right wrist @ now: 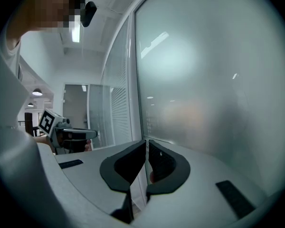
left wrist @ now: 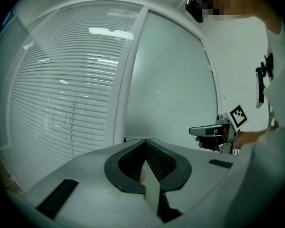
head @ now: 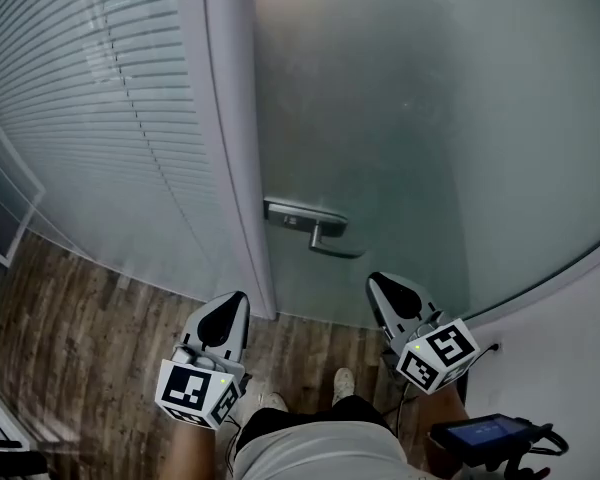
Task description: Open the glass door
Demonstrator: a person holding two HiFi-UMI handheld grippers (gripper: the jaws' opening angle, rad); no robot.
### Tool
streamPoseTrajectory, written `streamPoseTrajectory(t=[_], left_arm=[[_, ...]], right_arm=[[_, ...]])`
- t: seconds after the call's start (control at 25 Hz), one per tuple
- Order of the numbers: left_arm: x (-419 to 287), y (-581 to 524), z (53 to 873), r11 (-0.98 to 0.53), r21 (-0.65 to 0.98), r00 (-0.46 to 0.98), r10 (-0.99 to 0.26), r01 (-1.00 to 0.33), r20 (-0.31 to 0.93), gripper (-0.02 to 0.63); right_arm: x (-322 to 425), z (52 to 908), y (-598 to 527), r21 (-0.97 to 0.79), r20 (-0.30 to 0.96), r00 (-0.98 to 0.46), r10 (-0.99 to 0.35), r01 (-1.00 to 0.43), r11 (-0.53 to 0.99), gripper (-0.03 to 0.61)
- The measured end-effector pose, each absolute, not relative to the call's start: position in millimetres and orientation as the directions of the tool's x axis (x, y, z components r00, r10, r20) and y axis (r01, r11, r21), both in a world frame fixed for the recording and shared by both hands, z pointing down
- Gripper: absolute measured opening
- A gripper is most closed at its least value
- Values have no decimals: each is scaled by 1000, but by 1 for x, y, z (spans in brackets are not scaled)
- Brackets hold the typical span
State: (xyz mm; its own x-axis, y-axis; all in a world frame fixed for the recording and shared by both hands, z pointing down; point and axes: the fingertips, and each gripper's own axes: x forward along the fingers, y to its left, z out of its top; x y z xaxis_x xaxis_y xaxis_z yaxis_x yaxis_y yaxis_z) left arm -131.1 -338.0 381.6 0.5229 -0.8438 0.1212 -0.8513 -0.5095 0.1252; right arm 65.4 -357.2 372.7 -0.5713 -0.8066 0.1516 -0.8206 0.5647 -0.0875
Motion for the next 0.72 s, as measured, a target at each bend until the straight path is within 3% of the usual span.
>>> streamPoseTrajectory(t=[0.16,0.44,0.72], left_arm=[[-106,-360,380,-474,117,487,-864,-872,126,-1],[-85,-367,390,-450,113,463,-870,-886,171,-1],[-82,-362,398,-444,118,460,-863,-888,210,0]], right_arm=[[86,388,-390,-94,194,-600,-776,-799,594,9],[91,426,-416,-52,323,-629,-708,-758,650,103],[88,464,-432,34,472,-599,-647,-721,692,138]])
